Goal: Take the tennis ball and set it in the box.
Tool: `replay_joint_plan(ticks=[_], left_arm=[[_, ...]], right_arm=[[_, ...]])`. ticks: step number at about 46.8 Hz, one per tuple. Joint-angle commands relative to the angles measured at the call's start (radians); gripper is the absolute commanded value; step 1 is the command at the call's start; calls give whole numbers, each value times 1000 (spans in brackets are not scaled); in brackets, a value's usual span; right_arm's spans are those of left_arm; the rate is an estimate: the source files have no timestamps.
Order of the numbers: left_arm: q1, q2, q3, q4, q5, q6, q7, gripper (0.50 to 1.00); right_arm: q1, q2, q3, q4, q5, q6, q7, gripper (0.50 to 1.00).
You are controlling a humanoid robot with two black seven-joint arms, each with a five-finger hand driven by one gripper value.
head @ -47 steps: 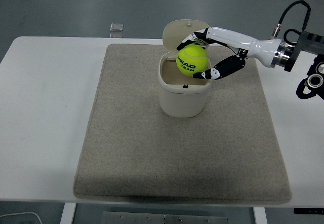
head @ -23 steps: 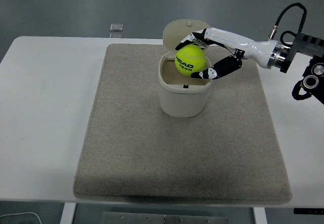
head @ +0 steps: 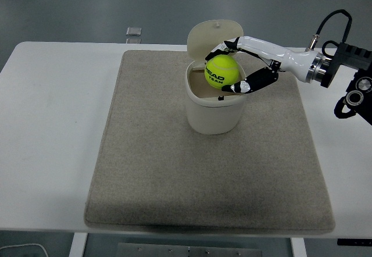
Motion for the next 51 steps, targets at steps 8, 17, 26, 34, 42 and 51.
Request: replay_joint_plan(ticks=[8, 17, 26, 34, 42, 51], left_arm=[[0, 0, -1, 0, 0, 0, 0, 992], [0, 0, 1, 0, 0, 0, 0, 992], [0, 0, -1, 0, 0, 0, 0, 992], [0, 0, -1, 0, 0, 0, 0, 992], [0, 0, -1, 0, 0, 0, 0, 992], [0, 0, -1, 0, 0, 0, 0, 992]], right_arm=[[-4, -7, 3, 1, 0, 12, 2, 862], [-3, -23, 20, 1, 38, 65, 7, 891], [5, -91, 20, -1, 207, 208, 7, 893], [5, -134, 18, -34, 322, 274, 5, 893], [4, -132, 17, -131, 402, 273, 4, 891], [4, -128, 15, -243, 483, 273, -1, 891]])
